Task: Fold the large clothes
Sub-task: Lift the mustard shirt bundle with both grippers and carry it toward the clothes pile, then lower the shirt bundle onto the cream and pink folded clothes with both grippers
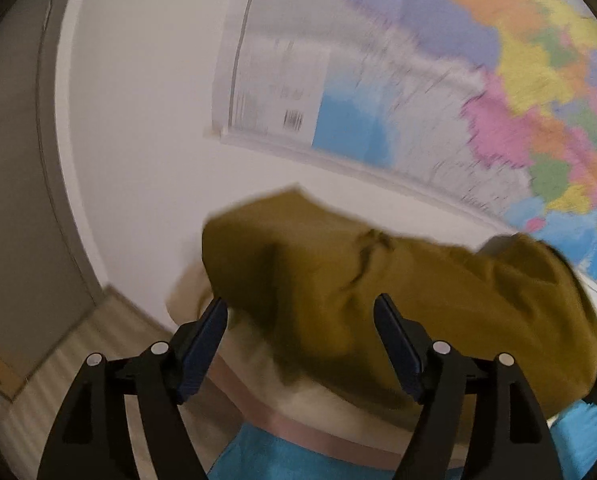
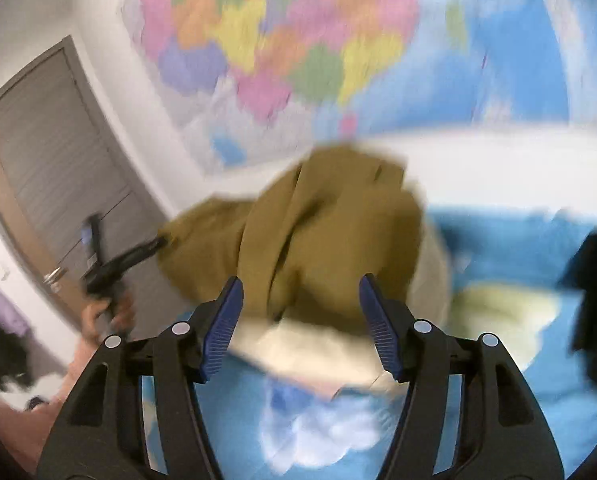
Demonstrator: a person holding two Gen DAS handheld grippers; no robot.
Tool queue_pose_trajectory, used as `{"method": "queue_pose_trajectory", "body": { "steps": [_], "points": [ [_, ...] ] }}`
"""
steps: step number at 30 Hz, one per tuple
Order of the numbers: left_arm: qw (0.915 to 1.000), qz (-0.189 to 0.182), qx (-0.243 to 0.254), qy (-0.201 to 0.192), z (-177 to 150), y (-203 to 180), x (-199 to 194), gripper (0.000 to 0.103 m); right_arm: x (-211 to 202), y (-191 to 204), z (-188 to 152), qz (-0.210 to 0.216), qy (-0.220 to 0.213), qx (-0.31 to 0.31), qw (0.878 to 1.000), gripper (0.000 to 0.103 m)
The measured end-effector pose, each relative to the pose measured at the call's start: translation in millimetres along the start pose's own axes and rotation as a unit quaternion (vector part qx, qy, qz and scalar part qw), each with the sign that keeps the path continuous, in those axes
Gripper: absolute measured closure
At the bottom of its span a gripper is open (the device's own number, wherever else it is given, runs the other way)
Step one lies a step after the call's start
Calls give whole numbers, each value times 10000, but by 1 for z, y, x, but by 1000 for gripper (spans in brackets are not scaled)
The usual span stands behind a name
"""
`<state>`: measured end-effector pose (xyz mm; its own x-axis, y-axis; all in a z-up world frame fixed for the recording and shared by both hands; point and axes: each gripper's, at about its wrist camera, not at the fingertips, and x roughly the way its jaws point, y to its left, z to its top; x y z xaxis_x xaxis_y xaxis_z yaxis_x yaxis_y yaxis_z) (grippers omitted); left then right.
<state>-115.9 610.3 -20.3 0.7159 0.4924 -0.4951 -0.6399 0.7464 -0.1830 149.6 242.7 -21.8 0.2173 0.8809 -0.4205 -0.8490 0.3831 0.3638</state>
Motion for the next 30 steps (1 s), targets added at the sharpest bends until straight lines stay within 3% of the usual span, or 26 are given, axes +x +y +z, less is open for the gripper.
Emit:
{"method": "queue_pose_trajectory", "body": {
  "steps": [1,4,6,9,11,14,18,22,25,28,30],
  "points": [
    [9998,-87,100,-148,4,-7,-10,26,-21,-16,-1,-13,-31,-57,10000,43],
    [9974,-462,454,-317,12,-35,-25,21,10,-17,32,-96,123,-402,9991,47],
    [9966,-499,617,-236,11,-50,-18,21,18,-5,29,-589,167,-687,9958,46],
    [9954,-507,773,257,1,-70,17,21,63,-5,10,-711,895,-783,9904,51],
    [9943,-405,769,617,-11,-72,42,22,74,-27,-20,-588,1457,-453,9865,51],
    [9925,-376,643,971,-27,-70,69,22,75,-56,-50,-235,1872,202,9818,52],
    [9933,-219,733,863,-36,-72,70,22,53,-52,-38,-321,1672,182,9852,50],
    [9948,-159,743,673,-40,-78,62,23,36,-19,-16,-508,1026,-386,9927,47],
    [9945,-103,944,442,-47,-89,51,24,36,6,-6,-413,659,-709,9944,42],
    [9940,-211,1028,298,-55,-102,41,24,49,24,-7,-432,557,-1050,9920,37],
    [9933,-238,1110,209,-60,-109,36,23,69,28,-8,-330,728,-1069,9911,31]
  ]
}}
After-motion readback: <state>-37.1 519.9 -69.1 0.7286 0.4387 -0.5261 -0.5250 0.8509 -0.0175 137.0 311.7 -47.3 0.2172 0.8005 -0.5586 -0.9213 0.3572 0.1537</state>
